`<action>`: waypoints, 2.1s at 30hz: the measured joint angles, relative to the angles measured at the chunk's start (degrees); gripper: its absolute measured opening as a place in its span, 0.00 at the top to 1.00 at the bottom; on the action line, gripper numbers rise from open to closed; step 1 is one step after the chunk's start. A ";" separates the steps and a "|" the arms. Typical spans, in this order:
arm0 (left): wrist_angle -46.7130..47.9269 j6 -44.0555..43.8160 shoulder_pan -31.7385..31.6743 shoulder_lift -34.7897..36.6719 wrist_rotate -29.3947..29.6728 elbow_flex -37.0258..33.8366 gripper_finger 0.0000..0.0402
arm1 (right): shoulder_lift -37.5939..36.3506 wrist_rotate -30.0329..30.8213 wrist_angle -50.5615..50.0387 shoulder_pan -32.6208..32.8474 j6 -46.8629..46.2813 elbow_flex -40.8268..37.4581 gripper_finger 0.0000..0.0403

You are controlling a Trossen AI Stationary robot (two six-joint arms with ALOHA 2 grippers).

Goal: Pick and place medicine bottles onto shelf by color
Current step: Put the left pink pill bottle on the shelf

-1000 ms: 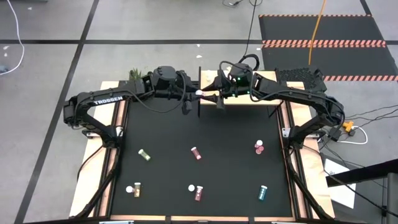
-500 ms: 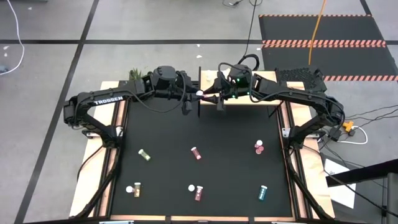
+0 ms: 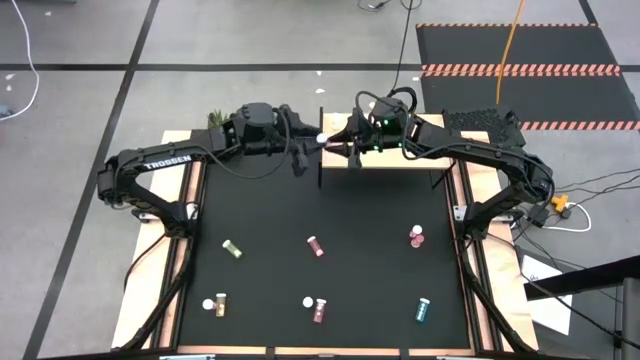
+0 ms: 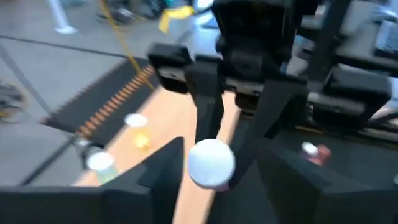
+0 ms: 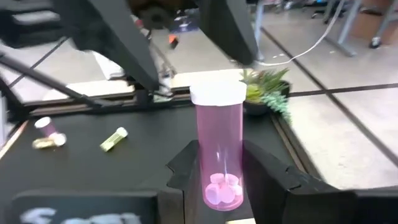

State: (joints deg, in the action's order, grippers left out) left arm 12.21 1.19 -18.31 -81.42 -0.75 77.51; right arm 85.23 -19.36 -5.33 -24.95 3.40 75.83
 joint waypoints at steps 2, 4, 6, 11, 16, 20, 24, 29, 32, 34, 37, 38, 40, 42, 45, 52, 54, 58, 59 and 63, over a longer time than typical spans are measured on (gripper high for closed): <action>-0.24 0.20 0.00 1.05 3.45 0.01 0.37 | -0.47 0.00 1.77 -1.16 -1.00 -0.76 0.75; 0.10 0.75 -0.15 2.55 6.18 -0.02 0.28 | -1.86 -0.09 4.77 -2.39 -2.22 -2.86 0.75; 0.01 2.67 -0.35 4.46 7.53 -0.02 0.20 | -4.37 -0.09 9.64 -3.90 -4.23 -6.77 0.75; 0.36 4.52 -1.20 7.33 9.40 0.05 0.06 | -13.36 3.83 26.53 -8.08 -10.07 -21.93 0.75; 1.46 4.78 -2.79 7.60 9.86 0.05 0.04 | -18.04 14.12 35.00 -10.09 -10.30 -36.49 0.75; 1.50 4.97 -3.15 6.34 9.86 0.04 0.08 | -18.22 20.31 37.06 -10.54 -10.87 -41.74 0.75; 1.03 6.70 -3.37 5.87 9.84 0.06 0.12 | -18.27 24.53 37.32 -10.20 -9.75 -42.10 0.75; 1.43 7.08 -3.80 5.57 9.86 0.03 0.15 | -18.21 33.15 40.77 -10.79 -7.63 -42.10 0.75; 1.35 8.41 -3.80 5.70 9.86 0.03 0.15 | -16.86 34.34 42.10 -11.68 -7.01 -42.10 0.75; 1.44 9.38 -3.85 5.64 9.84 0.01 0.15 | -15.10 34.30 42.12 -12.26 -6.90 -42.10 0.75; 1.38 10.53 -3.93 5.68 9.86 -0.20 0.15 | -12.22 34.32 42.04 -12.29 -7.00 -42.10 0.75; 1.44 10.74 -3.95 5.68 9.88 -0.44 0.15 | -11.56 34.32 42.51 -12.27 -7.01 -42.10 0.75; 1.69 10.77 -3.99 5.68 9.86 -0.93 0.15 | -10.46 34.37 43.88 -12.27 -7.06 -42.10 0.75; 1.78 10.78 -4.18 5.66 9.84 -1.48 0.15 | -9.67 34.98 44.16 -12.35 -7.06 -42.10 0.75; 1.86 11.14 -4.59 5.66 9.86 -2.19 0.15 | -8.74 35.95 44.16 -12.92 -7.14 -42.10 0.75; 1.79 12.11 -5.57 5.67 9.84 -2.70 0.14 | -8.46 35.83 44.11 -14.78 -7.22 -42.10 0.75; 1.71 12.29 -6.12 5.68 9.84 -2.70 0.14 | -8.46 35.78 44.12 -15.57 -7.24 -42.10 0.75; 1.68 12.33 -7.15 5.68 9.78 -2.70 0.14 | -7.55 33.86 44.01 -16.44 -7.24 -42.10 0.75; 1.68 12.33 -7.36 5.67 9.78 -2.70 0.14 | -7.48 32.88 44.00 -16.62 -7.26 -42.10 0.75; 1.68 12.33 -8.09 5.68 9.73 -2.70 0.14 | -7.13 31.56 44.02 -16.70 -7.27 -42.07 0.75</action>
State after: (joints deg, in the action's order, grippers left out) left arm 13.89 13.52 -26.39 -75.75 8.97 74.81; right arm 78.10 12.21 38.69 -41.65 -3.87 33.76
